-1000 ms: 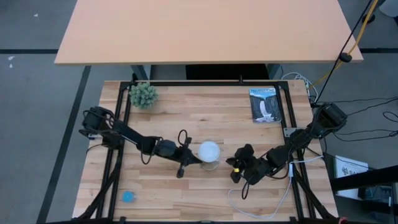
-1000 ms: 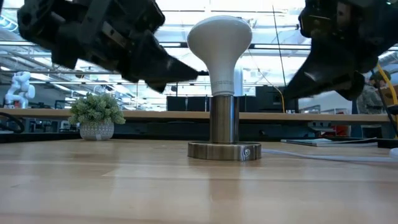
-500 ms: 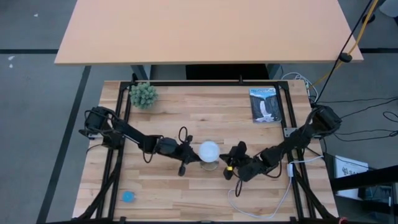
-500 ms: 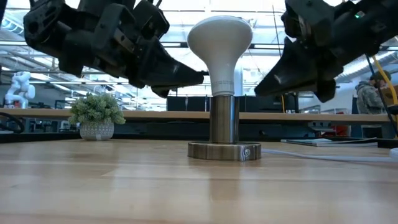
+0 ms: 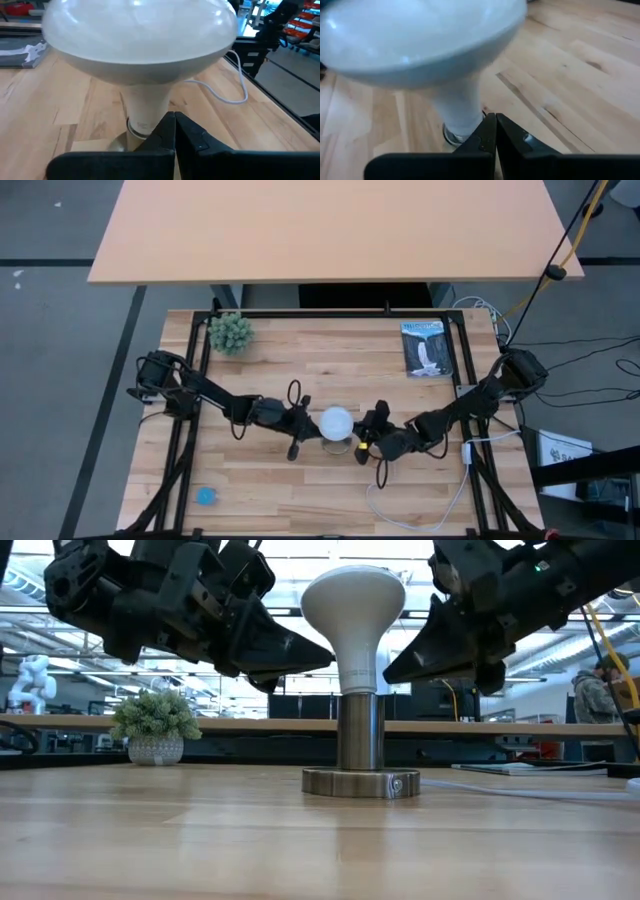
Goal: Screw lightbulb
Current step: Insert the white light bulb into the gold lamp
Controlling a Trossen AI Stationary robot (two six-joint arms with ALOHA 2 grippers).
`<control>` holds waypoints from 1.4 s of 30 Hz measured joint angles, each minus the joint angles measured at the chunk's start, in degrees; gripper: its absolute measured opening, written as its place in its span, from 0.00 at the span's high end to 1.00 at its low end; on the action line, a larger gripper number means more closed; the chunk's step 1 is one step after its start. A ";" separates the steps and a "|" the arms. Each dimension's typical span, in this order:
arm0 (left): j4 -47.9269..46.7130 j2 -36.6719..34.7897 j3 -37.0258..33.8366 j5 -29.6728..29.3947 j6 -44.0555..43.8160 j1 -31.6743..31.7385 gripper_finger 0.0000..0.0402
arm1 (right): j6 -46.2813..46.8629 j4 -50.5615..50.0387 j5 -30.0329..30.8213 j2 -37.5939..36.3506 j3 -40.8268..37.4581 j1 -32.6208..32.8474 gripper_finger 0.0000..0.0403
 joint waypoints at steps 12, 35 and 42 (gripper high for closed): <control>0.40 0.00 0.02 -0.02 -0.02 0.22 1.00 | -1.44 2.13 -3.86 0.00 0.00 -1.47 1.00; 0.81 0.00 0.02 -4.52 0.20 0.47 1.00 | -1.12 3.80 -11.49 0.00 -0.04 -1.04 1.00; 0.22 0.00 0.07 -6.66 -3.03 1.91 1.00 | -2.99 4.40 -17.67 0.02 -0.02 -0.67 1.00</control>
